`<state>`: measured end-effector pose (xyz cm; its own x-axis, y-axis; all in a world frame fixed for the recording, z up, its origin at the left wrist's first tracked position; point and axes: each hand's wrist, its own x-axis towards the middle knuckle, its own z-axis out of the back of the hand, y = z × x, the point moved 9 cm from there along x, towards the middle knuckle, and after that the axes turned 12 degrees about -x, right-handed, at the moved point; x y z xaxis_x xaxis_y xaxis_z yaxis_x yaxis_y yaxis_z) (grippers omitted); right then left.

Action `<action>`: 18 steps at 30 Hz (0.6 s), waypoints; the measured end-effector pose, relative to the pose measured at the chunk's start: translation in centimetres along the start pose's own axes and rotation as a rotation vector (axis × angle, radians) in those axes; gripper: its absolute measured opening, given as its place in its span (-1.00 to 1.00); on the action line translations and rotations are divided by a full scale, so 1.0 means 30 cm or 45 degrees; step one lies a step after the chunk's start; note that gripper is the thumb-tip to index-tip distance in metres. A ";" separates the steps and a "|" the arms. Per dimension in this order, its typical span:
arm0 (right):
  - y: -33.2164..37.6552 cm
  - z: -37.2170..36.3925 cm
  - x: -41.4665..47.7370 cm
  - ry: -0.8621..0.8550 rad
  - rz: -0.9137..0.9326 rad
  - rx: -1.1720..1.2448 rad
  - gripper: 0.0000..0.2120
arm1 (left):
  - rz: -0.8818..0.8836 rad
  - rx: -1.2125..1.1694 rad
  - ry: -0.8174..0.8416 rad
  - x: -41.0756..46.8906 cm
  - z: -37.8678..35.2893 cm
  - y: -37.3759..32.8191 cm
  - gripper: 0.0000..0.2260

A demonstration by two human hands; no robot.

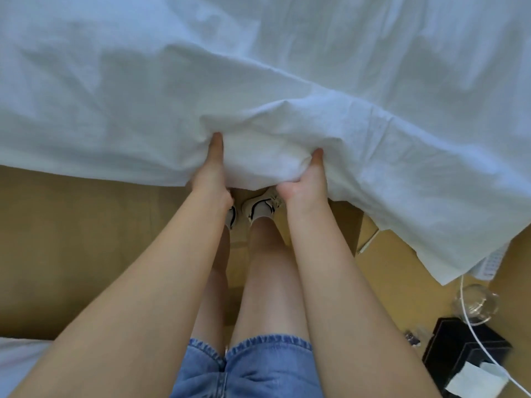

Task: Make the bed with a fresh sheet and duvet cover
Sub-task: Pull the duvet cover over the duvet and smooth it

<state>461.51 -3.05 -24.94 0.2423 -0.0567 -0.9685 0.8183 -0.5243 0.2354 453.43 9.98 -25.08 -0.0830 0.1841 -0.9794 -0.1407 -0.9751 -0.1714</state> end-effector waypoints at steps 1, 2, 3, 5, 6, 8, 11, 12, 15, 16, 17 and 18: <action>-0.005 0.044 -0.045 -0.053 0.027 -0.041 -0.60 | 0.029 -0.090 0.142 0.004 -0.027 0.003 -0.36; -0.030 0.107 -0.083 -0.101 0.035 -0.109 -0.62 | 0.000 -0.156 0.233 0.005 -0.029 0.003 -0.46; -0.066 0.164 -0.133 -0.118 0.031 -0.187 -0.63 | -0.059 -0.130 0.199 0.013 0.017 0.013 -0.56; -0.141 0.266 -0.191 -0.154 0.015 -0.325 -0.67 | -0.150 -0.016 -0.047 0.007 0.231 0.058 -0.66; -0.171 0.295 -0.180 -0.176 -0.010 -0.392 -0.70 | -0.122 -0.013 -0.059 -0.006 0.316 0.085 -0.64; -0.188 0.313 -0.142 -0.205 -0.017 -0.491 -0.70 | 0.003 0.006 0.059 0.006 0.387 0.125 -0.59; -0.192 0.323 -0.071 -0.298 -0.027 -0.495 -0.64 | 0.010 -0.036 0.135 0.023 0.370 0.098 -0.55; -0.196 0.304 -0.051 -0.285 -0.059 -0.479 -0.65 | -0.024 -0.039 0.124 0.019 0.357 0.095 -0.57; -0.201 0.220 0.009 -0.135 -0.031 -0.411 -0.58 | -0.055 0.048 0.131 -0.014 0.368 0.115 -0.63; -0.206 0.212 0.005 -0.145 0.003 -0.451 -0.57 | -0.054 0.075 0.120 -0.012 0.395 0.118 -0.62; -0.217 0.247 -0.009 -0.237 0.018 -0.549 -0.58 | -0.061 0.106 0.089 -0.005 0.423 0.108 -0.59; -0.222 0.313 -0.035 -0.390 0.030 -0.678 -0.59 | -0.059 0.136 0.048 0.013 0.446 0.098 -0.56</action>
<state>450.90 -7.48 -26.25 0.1676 -0.3462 -0.9231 0.9816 -0.0277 0.1887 439.79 8.84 -24.54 -0.0373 0.2217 -0.9744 -0.2476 -0.9467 -0.2059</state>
